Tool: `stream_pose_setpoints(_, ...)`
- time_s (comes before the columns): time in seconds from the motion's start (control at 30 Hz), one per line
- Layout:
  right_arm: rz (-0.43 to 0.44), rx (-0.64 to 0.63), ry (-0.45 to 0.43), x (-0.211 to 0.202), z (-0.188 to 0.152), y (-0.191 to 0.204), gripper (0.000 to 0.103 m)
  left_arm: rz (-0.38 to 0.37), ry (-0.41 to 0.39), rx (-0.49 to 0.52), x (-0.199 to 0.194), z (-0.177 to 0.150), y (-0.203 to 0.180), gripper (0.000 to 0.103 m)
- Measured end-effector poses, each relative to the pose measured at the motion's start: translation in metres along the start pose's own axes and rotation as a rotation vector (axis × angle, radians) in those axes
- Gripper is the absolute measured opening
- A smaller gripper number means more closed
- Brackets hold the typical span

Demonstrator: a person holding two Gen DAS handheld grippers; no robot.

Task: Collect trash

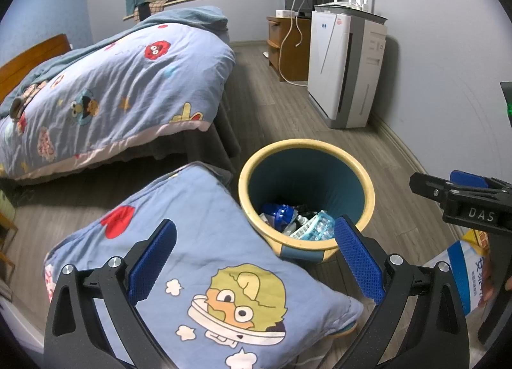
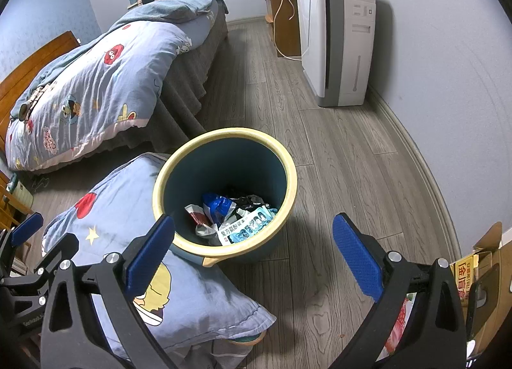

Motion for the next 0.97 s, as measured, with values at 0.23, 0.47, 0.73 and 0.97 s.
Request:
stream_pose_setpoints(0.23,0.000,0.001,-0.001,0.000,0.000,0.000,0.097,0.000,-0.001,0.000,0.000,0.000,0.000,0.098)
stream_pose_setpoints(0.47,0.000,0.000,0.000,0.000,-0.001,0.001,0.097,-0.042,-0.003,-0.008,-0.003,0.000,-0.004,0.098)
stream_pose_setpoints(0.73,0.000,0.000,0.001,0.001,0.000,0.000,0.097,-0.055,-0.003,0.028,-0.007,-0.001,-0.013,0.098)
stream_pose_setpoints(0.97,-0.013,0.044,0.018,0.009,-0.005,-0.001,0.097,-0.036,0.025,0.036,-0.008,-0.007,0.000,0.098)
Point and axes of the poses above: each gripper's, at about its wrist camera, not at the fingertips, and x roughly the way its jaws point, y to its left, z to its top, the point moved 9 cm from there along x, roughly the way its jaws point
